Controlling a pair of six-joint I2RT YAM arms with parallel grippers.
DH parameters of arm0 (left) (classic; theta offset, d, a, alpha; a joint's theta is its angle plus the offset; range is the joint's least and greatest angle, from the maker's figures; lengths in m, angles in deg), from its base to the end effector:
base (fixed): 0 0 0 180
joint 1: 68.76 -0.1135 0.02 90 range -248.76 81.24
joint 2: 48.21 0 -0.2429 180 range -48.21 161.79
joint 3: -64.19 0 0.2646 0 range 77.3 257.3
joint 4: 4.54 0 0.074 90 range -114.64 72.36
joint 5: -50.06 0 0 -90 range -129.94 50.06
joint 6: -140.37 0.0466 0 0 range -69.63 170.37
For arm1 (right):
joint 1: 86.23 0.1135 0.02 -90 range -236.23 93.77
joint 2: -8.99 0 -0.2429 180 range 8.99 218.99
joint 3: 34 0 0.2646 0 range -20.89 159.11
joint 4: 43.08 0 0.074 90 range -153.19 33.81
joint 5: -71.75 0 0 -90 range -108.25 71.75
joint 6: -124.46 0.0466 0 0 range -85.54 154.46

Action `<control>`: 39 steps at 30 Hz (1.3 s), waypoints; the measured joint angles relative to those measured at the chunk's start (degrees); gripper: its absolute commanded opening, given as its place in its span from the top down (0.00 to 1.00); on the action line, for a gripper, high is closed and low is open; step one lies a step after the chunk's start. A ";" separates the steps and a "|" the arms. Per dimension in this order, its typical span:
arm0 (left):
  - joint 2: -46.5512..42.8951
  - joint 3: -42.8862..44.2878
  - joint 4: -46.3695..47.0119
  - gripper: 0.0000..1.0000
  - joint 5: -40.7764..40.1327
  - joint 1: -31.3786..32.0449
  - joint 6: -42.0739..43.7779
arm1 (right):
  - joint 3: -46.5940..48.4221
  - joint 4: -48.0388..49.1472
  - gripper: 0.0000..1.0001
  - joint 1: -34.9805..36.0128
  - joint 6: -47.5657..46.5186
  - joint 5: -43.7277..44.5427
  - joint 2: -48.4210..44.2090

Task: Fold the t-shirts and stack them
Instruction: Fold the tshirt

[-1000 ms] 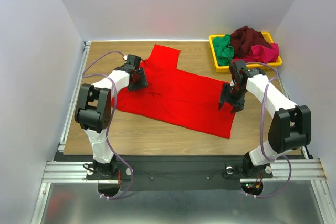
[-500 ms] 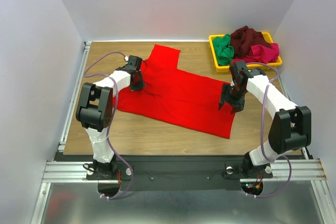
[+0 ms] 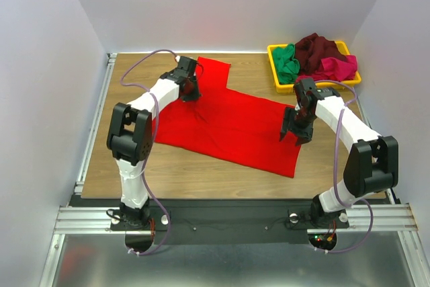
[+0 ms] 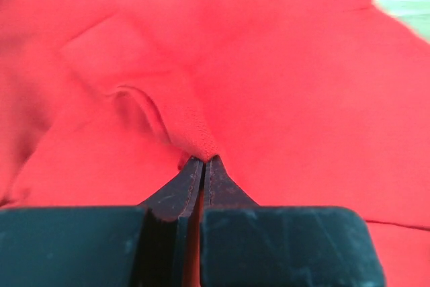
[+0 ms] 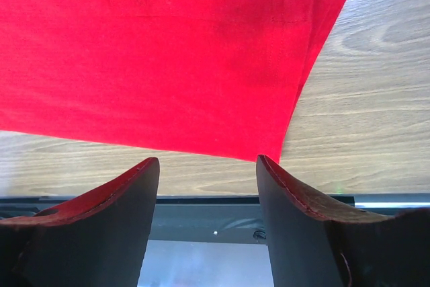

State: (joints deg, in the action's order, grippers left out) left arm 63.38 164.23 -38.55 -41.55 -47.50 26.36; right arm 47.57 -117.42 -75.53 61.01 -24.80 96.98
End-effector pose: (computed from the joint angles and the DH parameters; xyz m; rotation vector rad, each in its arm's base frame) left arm 0.4227 -0.1631 0.2003 -0.0712 2.3921 -0.3452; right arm 0.2876 0.0598 0.2079 0.4020 2.9889 0.2414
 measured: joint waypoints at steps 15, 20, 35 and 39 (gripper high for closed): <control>10.21 10.43 -2.71 0.26 5.90 3.63 -0.83 | -1.88 0.17 0.34 0.00 -0.26 -0.39 -0.02; 10.19 10.71 0.85 0.23 8.94 4.46 -0.90 | -1.92 0.26 0.34 0.00 -0.37 -0.44 -0.04; 6.80 8.85 2.16 0.23 3.72 4.63 -2.40 | -3.85 1.40 0.34 0.00 -0.37 -0.57 -0.28; 6.80 8.20 1.01 0.23 2.43 4.70 -1.73 | -3.85 1.64 0.34 0.00 -0.37 -0.63 -0.28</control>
State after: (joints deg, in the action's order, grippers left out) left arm 70.18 172.43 -37.55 -39.12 -42.80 24.64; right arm 43.73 -115.78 -75.53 60.64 -25.43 96.69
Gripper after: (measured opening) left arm 0.774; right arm 0.657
